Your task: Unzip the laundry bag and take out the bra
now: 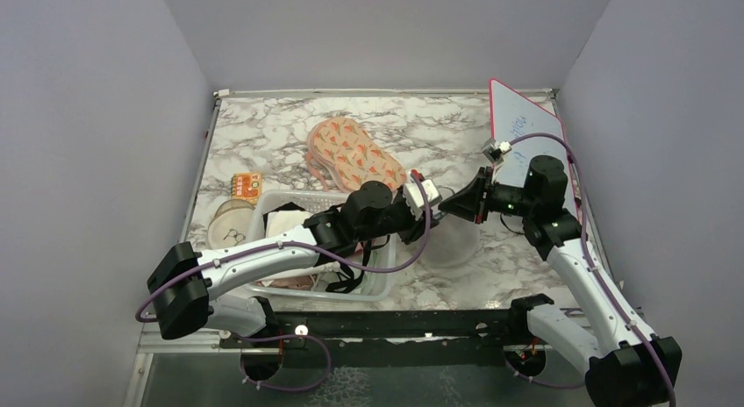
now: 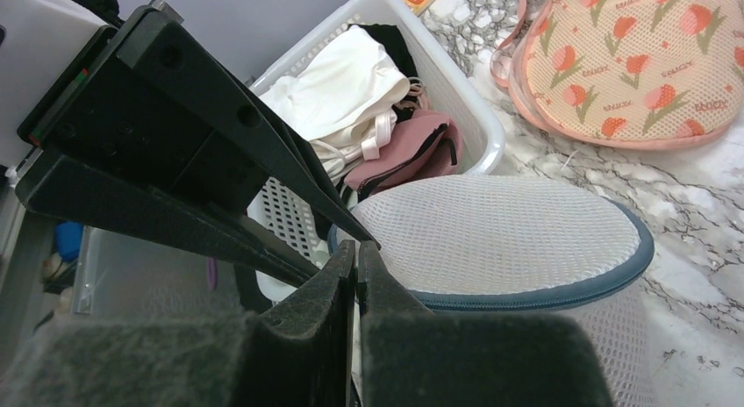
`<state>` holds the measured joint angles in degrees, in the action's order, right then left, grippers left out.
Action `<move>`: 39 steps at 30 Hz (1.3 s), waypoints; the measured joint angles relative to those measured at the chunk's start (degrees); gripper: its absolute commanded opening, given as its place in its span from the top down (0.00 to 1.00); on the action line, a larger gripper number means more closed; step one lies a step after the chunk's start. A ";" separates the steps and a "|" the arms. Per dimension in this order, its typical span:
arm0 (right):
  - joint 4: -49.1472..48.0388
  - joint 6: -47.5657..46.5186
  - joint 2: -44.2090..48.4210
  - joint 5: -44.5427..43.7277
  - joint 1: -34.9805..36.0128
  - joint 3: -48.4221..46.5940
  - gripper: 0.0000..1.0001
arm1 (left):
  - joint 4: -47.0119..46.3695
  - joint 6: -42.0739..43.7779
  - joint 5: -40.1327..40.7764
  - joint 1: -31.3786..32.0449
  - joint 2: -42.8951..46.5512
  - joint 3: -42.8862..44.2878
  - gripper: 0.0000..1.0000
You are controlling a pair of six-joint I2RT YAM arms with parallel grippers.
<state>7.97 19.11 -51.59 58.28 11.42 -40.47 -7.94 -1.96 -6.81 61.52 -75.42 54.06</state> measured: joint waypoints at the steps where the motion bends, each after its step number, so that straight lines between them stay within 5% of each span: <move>1: 0.20 -0.02 0.00 0.00 0.09 0.00 0.99 | 0.00 0.00 0.00 0.00 -0.02 0.02 0.78; 6: 1.05 -0.04 0.00 -0.02 0.26 -0.07 0.99 | 0.87 0.04 -0.04 0.00 -0.92 1.55 1.00; 12: 1.62 0.37 0.50 -2.12 0.35 -0.07 0.99 | 1.16 0.15 -0.02 0.00 -1.09 1.75 1.00; 27: 2.25 6.80 5.11 -23.50 -0.11 1.81 0.99 | -1.86 0.24 1.60 0.00 4.00 -1.42 1.00; 39: -3.39 5.88 -2.16 -20.68 -1.79 1.33 0.99 | -5.64 1.33 -0.90 0.70 8.11 -4.07 1.00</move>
<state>4.58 24.99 -53.76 37.60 9.63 -39.13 -13.58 -0.62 -7.70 62.22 -67.31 50.00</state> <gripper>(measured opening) 0.011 0.006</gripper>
